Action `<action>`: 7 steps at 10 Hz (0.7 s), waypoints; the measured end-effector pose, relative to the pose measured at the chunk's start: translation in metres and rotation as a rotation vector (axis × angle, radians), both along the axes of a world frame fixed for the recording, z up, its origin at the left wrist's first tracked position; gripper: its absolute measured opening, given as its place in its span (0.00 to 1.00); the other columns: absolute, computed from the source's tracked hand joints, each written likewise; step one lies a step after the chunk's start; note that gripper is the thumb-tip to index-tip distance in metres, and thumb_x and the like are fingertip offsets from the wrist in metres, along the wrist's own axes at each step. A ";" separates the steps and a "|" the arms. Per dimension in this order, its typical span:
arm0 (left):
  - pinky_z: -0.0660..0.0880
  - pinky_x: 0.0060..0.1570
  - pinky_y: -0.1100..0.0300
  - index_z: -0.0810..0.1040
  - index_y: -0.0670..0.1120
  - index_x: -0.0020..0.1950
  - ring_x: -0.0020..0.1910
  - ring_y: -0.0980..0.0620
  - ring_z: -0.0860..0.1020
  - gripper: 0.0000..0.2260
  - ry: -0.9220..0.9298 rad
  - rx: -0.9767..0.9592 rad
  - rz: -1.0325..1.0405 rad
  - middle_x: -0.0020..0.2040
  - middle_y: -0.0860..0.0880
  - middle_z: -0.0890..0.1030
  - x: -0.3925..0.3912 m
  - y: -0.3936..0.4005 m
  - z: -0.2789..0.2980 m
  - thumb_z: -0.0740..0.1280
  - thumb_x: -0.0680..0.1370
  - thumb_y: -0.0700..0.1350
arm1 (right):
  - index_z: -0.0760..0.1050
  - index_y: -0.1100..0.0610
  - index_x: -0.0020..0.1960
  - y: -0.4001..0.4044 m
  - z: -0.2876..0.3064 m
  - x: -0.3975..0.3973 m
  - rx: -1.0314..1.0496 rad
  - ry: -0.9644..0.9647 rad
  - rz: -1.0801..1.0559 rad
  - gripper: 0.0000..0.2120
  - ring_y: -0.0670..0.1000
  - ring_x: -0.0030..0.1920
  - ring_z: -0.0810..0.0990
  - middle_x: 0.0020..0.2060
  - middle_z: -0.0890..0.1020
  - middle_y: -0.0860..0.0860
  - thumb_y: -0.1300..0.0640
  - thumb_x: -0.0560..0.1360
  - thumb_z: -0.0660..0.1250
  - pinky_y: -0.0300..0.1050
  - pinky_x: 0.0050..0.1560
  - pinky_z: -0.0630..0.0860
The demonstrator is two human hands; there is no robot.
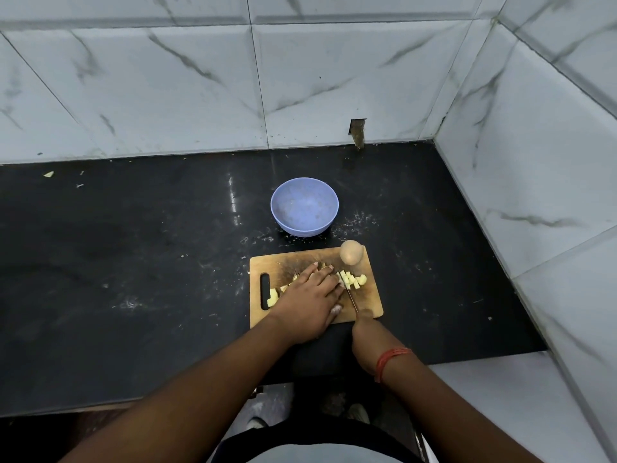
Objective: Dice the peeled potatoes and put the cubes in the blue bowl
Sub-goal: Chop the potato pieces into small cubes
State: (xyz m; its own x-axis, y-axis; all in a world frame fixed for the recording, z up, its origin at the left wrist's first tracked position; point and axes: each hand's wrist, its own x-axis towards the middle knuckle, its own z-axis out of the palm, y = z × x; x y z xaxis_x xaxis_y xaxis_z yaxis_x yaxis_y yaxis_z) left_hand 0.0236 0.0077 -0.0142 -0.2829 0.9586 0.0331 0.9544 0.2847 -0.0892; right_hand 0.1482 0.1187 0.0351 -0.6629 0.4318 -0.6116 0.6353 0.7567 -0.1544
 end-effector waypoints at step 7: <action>0.51 0.78 0.49 0.72 0.43 0.74 0.76 0.44 0.64 0.24 -0.079 0.115 -0.063 0.74 0.42 0.70 0.023 0.025 0.006 0.56 0.83 0.55 | 0.66 0.61 0.47 0.039 0.058 0.060 -0.780 0.421 -0.632 0.10 0.50 0.21 0.64 0.24 0.68 0.51 0.55 0.83 0.57 0.42 0.23 0.64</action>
